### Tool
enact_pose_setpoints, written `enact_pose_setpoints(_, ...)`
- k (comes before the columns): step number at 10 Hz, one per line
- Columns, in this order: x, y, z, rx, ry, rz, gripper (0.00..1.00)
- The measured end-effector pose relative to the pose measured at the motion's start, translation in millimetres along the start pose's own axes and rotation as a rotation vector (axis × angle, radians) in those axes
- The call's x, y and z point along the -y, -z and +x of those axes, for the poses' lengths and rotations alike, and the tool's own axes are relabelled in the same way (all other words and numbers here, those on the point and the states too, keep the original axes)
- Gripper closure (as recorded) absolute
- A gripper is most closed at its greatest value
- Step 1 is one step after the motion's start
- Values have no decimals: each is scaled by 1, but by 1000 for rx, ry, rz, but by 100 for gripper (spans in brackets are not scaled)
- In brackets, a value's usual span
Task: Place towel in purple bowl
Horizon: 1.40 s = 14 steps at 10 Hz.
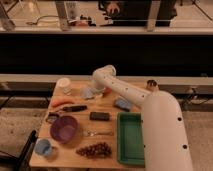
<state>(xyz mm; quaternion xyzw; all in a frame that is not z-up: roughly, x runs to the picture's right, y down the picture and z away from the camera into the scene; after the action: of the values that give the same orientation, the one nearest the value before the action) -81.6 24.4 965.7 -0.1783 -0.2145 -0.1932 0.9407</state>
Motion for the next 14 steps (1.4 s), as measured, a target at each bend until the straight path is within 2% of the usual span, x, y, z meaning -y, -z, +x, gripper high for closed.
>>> enact_pose_setpoints(6, 20, -8, -6, 40, 49, 24, 20)
enact_pose_setpoints(14, 34, -19, -11, 67, 86, 32, 20)
